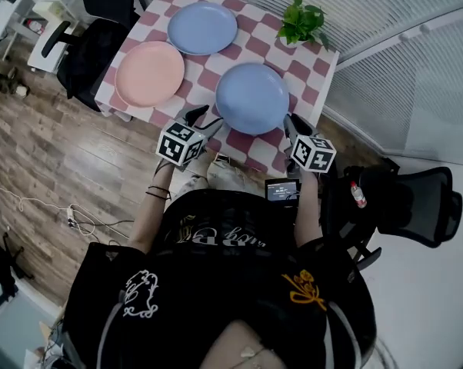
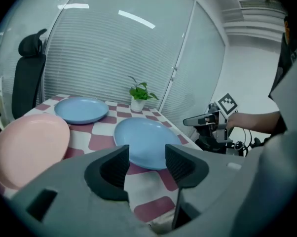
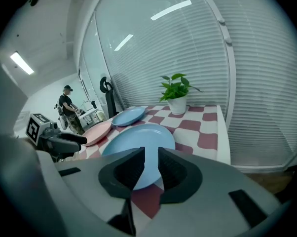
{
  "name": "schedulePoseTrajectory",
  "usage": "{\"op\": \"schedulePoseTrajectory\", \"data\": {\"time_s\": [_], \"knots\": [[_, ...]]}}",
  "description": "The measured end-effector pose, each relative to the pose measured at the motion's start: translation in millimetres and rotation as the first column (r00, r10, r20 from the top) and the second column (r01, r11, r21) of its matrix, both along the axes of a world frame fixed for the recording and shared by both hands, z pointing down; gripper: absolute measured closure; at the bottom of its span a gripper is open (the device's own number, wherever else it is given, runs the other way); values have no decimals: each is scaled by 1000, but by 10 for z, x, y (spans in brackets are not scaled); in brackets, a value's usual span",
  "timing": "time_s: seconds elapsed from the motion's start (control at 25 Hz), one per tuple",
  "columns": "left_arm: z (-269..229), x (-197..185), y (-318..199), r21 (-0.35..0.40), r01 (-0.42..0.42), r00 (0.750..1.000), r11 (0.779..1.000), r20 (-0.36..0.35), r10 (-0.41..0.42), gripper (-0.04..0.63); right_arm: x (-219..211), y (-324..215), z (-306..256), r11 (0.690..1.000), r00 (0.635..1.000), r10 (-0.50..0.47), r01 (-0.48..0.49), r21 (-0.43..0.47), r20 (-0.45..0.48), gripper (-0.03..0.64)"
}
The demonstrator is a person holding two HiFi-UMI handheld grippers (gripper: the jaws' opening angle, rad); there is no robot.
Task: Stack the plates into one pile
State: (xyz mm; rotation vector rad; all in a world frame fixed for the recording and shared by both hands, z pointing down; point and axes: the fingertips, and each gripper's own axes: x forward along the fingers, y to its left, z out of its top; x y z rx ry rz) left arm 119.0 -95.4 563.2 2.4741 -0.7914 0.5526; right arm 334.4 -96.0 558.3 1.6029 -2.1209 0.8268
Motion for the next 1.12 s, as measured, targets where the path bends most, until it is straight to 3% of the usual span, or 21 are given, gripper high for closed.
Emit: {"op": "schedulePoseTrajectory", "data": {"time_s": [0.04, 0.12, 0.4, 0.76, 0.88, 1.12], "knots": [[101, 29, -55, -28, 4, 1000, 1000, 14, -3, 367, 44, -17, 101, 1000, 1000, 6, -5, -27, 14, 557], [306, 71, -143, -80, 18, 999, 997, 46, -14, 360, 126, -41, 306, 996, 999, 27, -24, -84, 32, 453], [722, 186, -305, -179, 74, 992, 981, 118, -54, 351, 97, -111, 782, 983, 996, 32, -17, -184, 80, 448], [881, 327, -339, -213, 80, 986, 974, 161, -46, 354, 56, -107, 943, 975, 994, 35, -11, -224, 107, 470], [847, 336, -322, -202, 69, 982, 977, 186, -31, 353, 60, -93, 911, 975, 992, 46, -18, -221, 119, 474], [502, 250, -387, -127, 85, 987, 988, 144, -66, 354, -33, -124, 646, 984, 987, 54, -28, -173, 153, 476]]}}
